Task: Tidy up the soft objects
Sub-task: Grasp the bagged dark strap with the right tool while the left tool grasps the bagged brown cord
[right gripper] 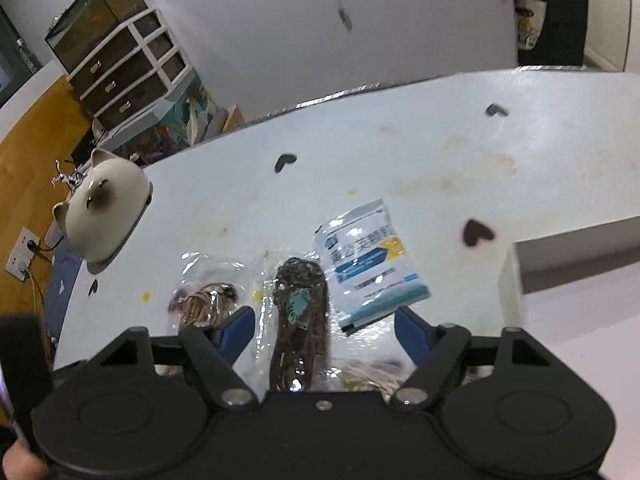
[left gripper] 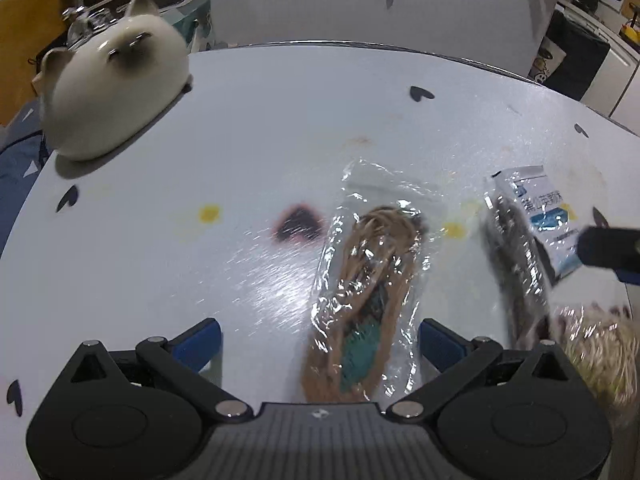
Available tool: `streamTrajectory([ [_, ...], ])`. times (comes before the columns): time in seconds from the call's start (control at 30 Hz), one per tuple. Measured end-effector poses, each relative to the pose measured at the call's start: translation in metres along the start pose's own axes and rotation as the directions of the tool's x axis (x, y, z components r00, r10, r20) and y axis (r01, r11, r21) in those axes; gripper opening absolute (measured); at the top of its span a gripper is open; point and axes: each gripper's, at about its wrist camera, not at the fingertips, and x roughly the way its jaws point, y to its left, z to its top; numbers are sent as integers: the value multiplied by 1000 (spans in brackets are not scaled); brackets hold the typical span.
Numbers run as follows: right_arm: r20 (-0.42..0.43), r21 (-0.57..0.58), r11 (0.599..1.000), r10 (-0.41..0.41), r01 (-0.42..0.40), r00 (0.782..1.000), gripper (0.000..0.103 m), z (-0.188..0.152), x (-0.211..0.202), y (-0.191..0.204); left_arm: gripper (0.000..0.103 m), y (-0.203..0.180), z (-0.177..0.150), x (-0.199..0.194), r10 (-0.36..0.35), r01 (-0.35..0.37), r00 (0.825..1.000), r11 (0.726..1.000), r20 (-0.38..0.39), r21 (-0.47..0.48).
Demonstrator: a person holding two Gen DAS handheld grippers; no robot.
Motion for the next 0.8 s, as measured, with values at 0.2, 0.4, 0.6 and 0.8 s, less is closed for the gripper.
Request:
streamTrajectory([
  [0.2, -75, 25, 998, 51, -50, 996, 72, 2, 27, 9, 103, 26, -7, -10, -103, 103, 994, 994, 27, -21],
  [0.4, -126, 18, 999, 44, -42, 991, 55, -3, 46, 15, 95, 16, -1, -20, -167, 157, 982, 982, 93, 106],
  [0.6, -93, 104, 990, 104, -94, 990, 62, 1, 34, 6, 94, 18, 9, -16, -236, 227, 968, 968, 84, 106],
  [0.8, -83, 183, 979, 103, -86, 991, 53, 5, 36, -8, 90, 27, 14, -12, -275, 270, 959, 960, 76, 73],
])
